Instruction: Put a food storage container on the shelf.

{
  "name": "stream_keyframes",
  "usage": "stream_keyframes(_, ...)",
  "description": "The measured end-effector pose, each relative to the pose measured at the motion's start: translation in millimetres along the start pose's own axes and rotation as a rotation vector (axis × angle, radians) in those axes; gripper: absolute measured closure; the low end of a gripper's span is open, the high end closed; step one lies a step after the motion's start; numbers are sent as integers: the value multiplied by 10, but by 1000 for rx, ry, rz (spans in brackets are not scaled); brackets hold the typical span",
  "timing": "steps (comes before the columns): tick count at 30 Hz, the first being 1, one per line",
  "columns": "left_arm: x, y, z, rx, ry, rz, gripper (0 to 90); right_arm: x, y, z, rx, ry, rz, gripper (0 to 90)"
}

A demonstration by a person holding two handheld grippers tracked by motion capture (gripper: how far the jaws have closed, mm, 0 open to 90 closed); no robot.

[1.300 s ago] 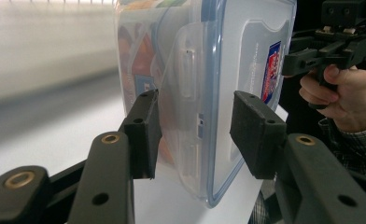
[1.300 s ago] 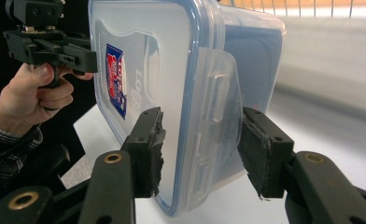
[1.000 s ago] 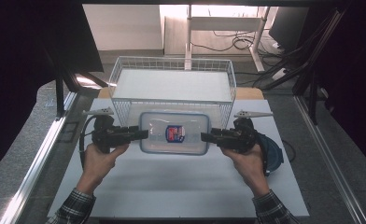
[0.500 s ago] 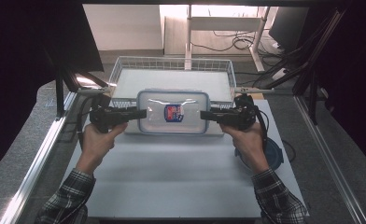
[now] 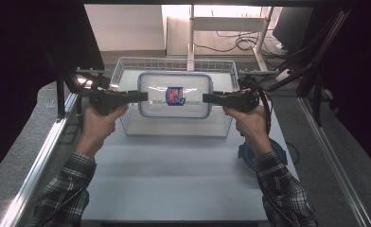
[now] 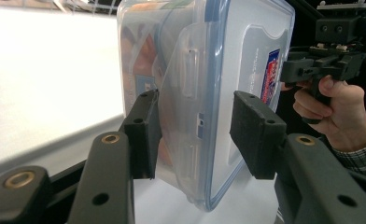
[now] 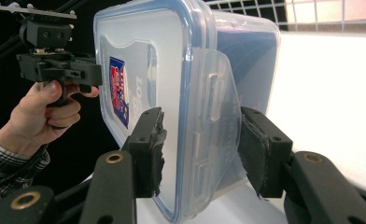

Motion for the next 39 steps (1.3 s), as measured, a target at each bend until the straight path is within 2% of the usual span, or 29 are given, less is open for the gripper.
stream_keyframes(6, 40, -81, -181, -21, 10, 2, 533, 43, 66, -167, 9, 3, 7, 519)
stream_keyframes(11, 99, -142, -242, -35, 9, 4, 532, 71, 135, -249, 22, 6, 11, 518)
stream_keyframes(16, 178, -237, -295, -66, 8, 14, 531, 112, 233, -333, 32, 10, 20, 517)
stream_keyframes(25, 291, -361, -358, -86, -1, 10, 528, 177, 363, -379, 66, 1, 36, 516)
stream_keyframes(32, 359, -388, -367, -101, -9, -2, 527, 200, 472, -372, 89, 4, 49, 506)
stream_keyframes(39, 370, -383, -370, -102, 4, -15, 520, 214, 495, -379, 89, 19, 63, 488)
Point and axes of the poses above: each handheld gripper's, and its own axes: x roughly forward along the jaws, z roughly out of its underside, y roughly to its right, the point moved 8 cm from there along x, roughly forward along the jaws, and after that the axes turned 13 degrees about -z, right-handed, at the moved point
